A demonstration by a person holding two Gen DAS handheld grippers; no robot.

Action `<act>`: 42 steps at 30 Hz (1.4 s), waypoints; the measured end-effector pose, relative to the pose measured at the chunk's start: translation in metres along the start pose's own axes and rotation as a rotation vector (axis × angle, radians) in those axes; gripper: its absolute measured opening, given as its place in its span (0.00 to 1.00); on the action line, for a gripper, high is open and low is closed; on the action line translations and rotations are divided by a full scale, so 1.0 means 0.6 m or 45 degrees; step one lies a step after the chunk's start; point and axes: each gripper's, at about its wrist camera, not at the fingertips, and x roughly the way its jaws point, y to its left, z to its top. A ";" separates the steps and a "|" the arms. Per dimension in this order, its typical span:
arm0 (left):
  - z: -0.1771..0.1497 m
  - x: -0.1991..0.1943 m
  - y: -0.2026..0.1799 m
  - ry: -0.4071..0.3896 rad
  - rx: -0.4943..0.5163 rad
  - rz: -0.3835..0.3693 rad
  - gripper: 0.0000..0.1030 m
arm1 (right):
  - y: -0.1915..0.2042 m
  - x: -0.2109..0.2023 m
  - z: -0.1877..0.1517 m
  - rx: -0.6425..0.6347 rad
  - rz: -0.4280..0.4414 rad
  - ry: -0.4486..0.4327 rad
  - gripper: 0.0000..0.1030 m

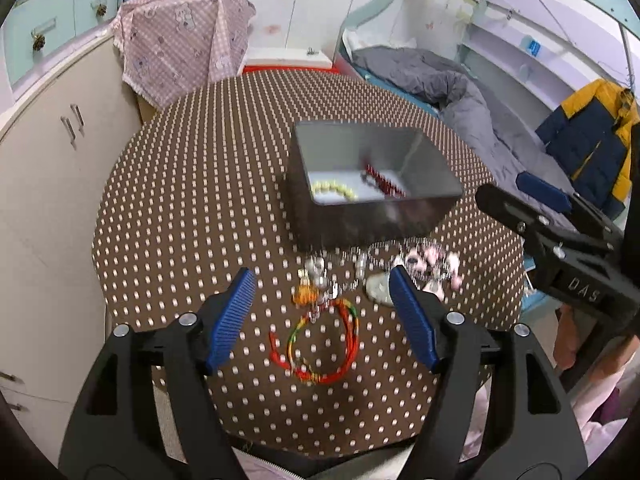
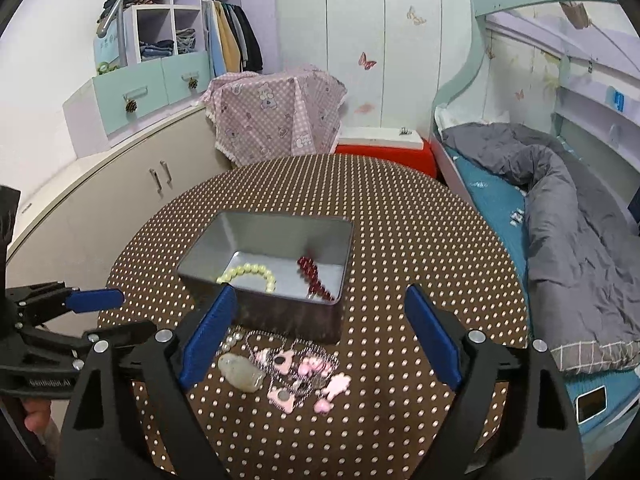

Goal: Organize jewelry
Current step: 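Move the left tool down to the red string bracelet, then grasp the red string bracelet with the left tool and lift it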

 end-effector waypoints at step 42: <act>-0.062 0.038 0.064 0.027 -0.008 0.164 0.09 | 0.078 0.061 -0.054 -0.148 0.186 0.201 0.69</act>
